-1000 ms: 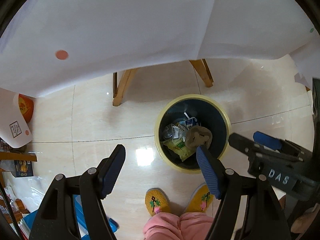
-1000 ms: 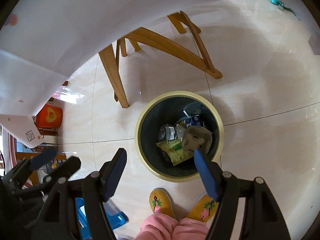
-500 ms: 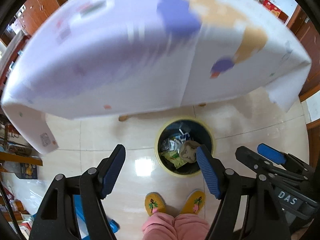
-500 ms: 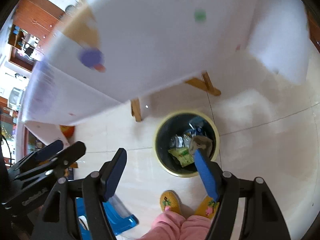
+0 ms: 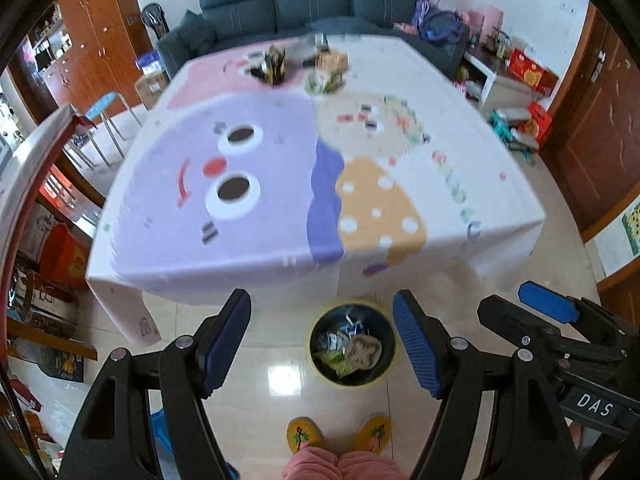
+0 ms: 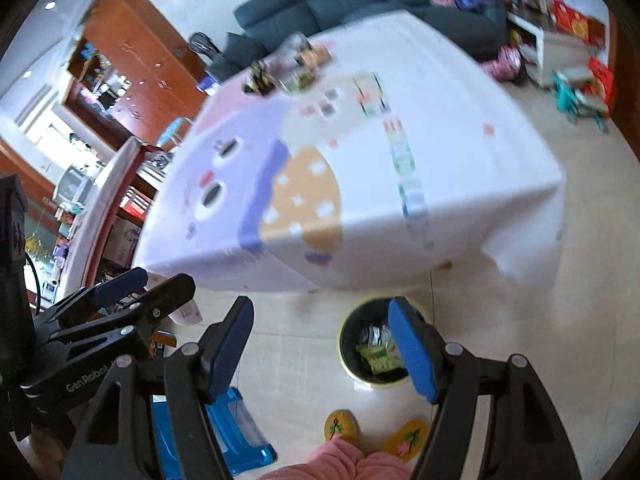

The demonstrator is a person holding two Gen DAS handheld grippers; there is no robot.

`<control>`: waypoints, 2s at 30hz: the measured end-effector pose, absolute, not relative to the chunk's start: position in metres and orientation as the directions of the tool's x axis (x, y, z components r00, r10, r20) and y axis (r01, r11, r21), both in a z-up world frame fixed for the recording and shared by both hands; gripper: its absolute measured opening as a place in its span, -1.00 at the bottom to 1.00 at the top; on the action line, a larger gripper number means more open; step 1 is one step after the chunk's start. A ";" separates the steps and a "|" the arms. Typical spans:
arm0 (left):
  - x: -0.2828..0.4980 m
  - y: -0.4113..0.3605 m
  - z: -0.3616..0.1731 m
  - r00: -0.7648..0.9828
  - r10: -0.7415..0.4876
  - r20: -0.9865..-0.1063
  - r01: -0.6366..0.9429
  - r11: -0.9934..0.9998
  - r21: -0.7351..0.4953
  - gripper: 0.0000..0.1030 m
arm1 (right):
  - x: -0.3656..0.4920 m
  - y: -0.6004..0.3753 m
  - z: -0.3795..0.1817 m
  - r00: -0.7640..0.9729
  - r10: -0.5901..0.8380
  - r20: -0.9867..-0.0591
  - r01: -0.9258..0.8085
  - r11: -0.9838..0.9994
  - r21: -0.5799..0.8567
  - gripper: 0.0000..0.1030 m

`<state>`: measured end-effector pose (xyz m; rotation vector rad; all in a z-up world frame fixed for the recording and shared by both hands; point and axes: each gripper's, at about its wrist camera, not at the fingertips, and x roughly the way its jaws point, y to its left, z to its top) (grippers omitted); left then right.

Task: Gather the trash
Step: 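Raise both open tools back toward the table, then grasp the green-white snack wrapper with the right tool while the left grasps the black-yellow wrapper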

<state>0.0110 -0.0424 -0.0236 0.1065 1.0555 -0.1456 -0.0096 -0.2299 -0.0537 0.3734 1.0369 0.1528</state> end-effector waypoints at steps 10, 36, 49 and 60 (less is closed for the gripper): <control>0.021 -0.049 0.049 0.607 -0.035 -0.794 0.148 0.987 0.069 0.40 | 0.020 -0.235 0.012 0.583 0.329 -0.743 -0.048 0.927 0.373 0.37; 0.299 0.033 0.021 0.509 -0.214 -0.834 0.339 0.940 -0.034 0.66 | 0.286 -0.179 -0.034 0.503 0.170 -0.847 0.179 0.939 0.295 0.42; 0.440 0.054 -0.051 0.327 -0.310 -0.893 0.360 0.914 -0.186 0.88 | 0.380 -0.178 -0.125 0.356 0.044 -0.934 0.382 0.905 0.188 0.44; 0.485 0.035 -0.089 0.206 -0.344 -0.916 0.318 0.909 -0.270 0.89 | 0.378 -0.152 -0.123 0.351 -0.155 -0.923 0.319 0.947 -0.038 -0.21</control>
